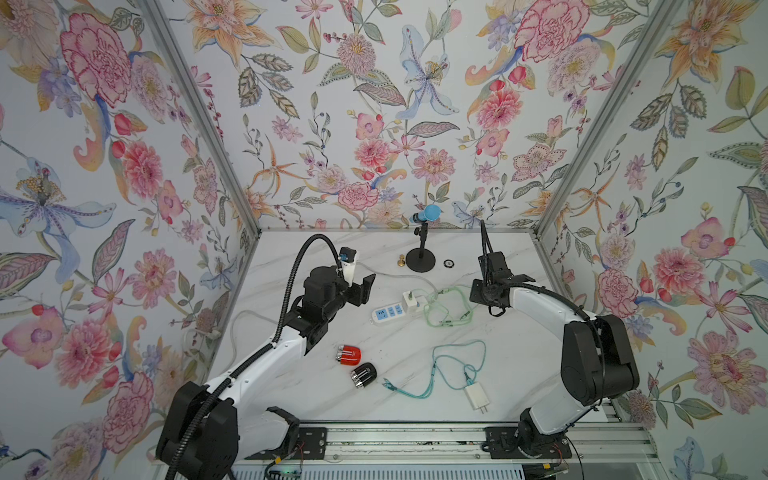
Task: Charge the electric shaver
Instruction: Pick up the charging cable from the center of the board.
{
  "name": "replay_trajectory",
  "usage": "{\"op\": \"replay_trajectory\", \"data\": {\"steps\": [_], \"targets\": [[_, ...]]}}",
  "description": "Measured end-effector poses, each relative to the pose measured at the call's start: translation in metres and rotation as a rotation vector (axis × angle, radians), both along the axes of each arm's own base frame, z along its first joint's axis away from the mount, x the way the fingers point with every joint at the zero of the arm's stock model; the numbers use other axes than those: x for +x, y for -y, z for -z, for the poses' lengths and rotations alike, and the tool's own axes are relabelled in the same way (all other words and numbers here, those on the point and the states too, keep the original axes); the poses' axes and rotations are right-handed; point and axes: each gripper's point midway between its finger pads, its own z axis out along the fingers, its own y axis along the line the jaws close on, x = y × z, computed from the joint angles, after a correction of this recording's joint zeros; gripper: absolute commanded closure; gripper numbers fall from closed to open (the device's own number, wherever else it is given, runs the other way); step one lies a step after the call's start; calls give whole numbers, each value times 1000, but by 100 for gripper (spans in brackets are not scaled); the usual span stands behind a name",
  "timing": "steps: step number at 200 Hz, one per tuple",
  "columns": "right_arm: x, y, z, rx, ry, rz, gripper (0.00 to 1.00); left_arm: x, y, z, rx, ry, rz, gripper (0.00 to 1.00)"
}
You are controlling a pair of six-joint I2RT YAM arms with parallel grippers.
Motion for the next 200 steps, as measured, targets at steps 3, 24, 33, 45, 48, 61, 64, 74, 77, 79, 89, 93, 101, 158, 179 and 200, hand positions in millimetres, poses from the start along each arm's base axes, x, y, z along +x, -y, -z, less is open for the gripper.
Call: {"op": "replay_trajectory", "data": {"steps": [3,24,33,45,48,61,64,74,77,79,89,93,101,158,179,200], "targets": [[0,0,-1,-1,2,-2,99,0,1,0,-1,0,2,25],[-4,-1,-5,18,-5,-15,99,-2,5,-2,-10,8,25,25],[-5,-3,-5,33,-13,-26,98,-3,9,-4,-17,14,43,24],[-7,-5,-5,61,-26,-39,98,-7,17,-6,-31,21,83,24],[-8,-6,-5,72,-29,-43,98,-10,20,-6,-36,23,101,24],[-10,-10,-6,116,-40,-57,98,-18,32,-6,-52,24,169,24],[-10,-11,-7,126,-41,-60,98,-21,35,-6,-56,26,187,24],[-11,-13,-11,155,-39,-68,98,-30,48,-7,-66,29,248,24],[-11,-13,-12,163,-39,-70,98,-32,51,-8,-66,32,263,24],[-11,-14,-14,169,-37,-73,98,-34,54,-8,-69,34,275,24],[-11,-17,-22,201,-23,-85,98,-44,69,-9,-69,44,338,24],[-11,-19,-26,213,-16,-91,98,-48,74,-9,-70,44,362,24],[-11,-22,-35,239,1,-105,98,-56,87,-7,-63,43,414,24],[-20,-37,-94,355,118,-166,97,-83,154,-15,-64,75,669,24],[-27,-39,-101,382,133,-169,96,-88,171,-11,-78,72,728,24],[-37,-41,-103,398,132,-167,96,-99,187,2,-97,41,798,24]]}}
